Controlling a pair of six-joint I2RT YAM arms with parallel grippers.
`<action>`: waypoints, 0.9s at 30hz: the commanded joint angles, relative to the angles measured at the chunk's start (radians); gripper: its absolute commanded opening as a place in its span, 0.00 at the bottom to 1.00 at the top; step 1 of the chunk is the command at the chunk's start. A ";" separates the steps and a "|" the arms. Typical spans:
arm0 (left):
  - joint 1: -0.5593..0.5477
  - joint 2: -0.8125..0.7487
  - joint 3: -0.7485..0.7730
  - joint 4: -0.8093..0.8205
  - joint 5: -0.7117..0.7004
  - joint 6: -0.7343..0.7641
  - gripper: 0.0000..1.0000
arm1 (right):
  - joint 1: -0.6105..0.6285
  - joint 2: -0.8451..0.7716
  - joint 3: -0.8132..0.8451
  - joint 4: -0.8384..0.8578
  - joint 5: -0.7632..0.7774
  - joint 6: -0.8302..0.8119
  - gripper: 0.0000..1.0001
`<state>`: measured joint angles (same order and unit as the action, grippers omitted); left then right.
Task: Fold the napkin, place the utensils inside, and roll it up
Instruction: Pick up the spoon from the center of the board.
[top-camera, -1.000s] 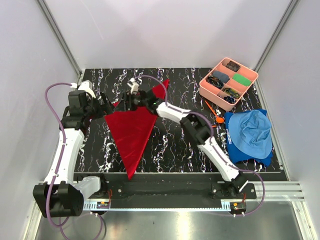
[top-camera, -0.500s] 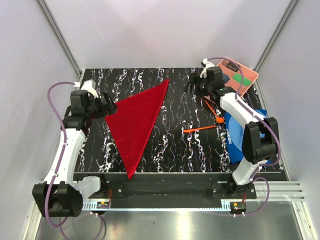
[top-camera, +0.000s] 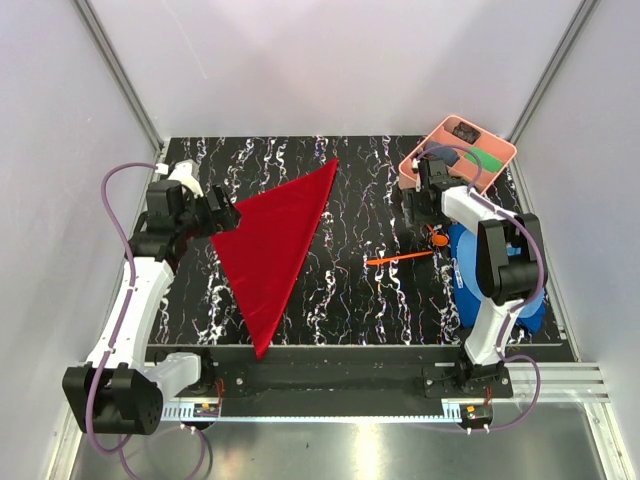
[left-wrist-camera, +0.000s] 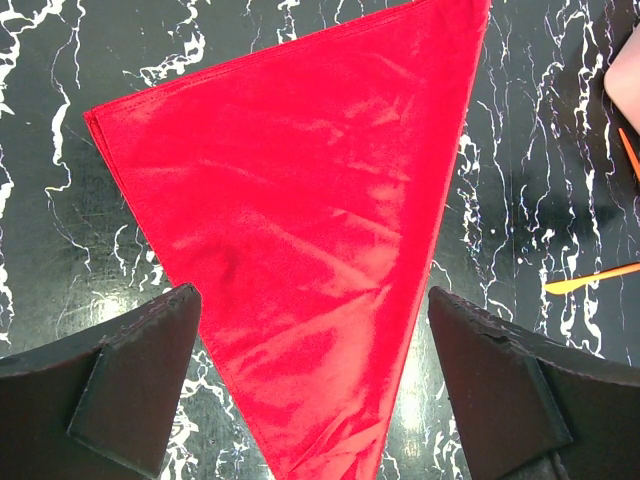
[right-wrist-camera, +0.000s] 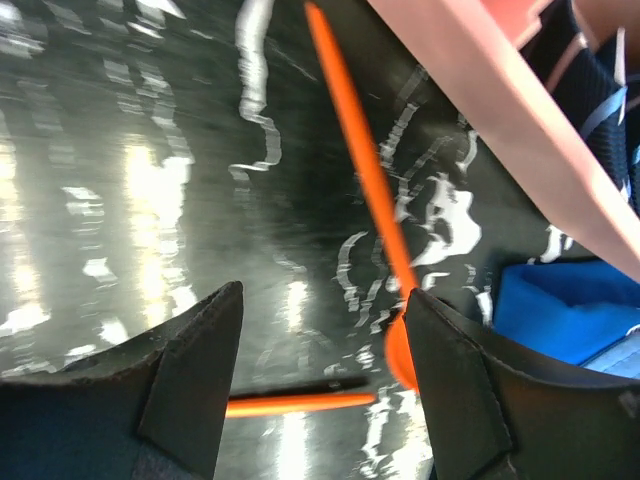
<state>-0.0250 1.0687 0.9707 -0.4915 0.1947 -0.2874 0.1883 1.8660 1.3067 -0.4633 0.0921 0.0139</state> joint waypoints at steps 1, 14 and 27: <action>-0.003 -0.018 0.000 0.048 0.029 0.013 0.99 | -0.041 0.047 0.029 -0.009 0.066 -0.069 0.73; -0.003 -0.015 0.002 0.048 0.019 0.016 0.99 | -0.072 0.087 0.008 0.026 -0.025 -0.088 0.57; -0.003 -0.024 0.003 0.047 0.009 0.016 0.99 | -0.070 0.075 -0.050 0.002 -0.141 -0.002 0.06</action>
<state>-0.0250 1.0687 0.9707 -0.4911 0.2020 -0.2859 0.1223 1.9518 1.2922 -0.4381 0.0143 -0.0280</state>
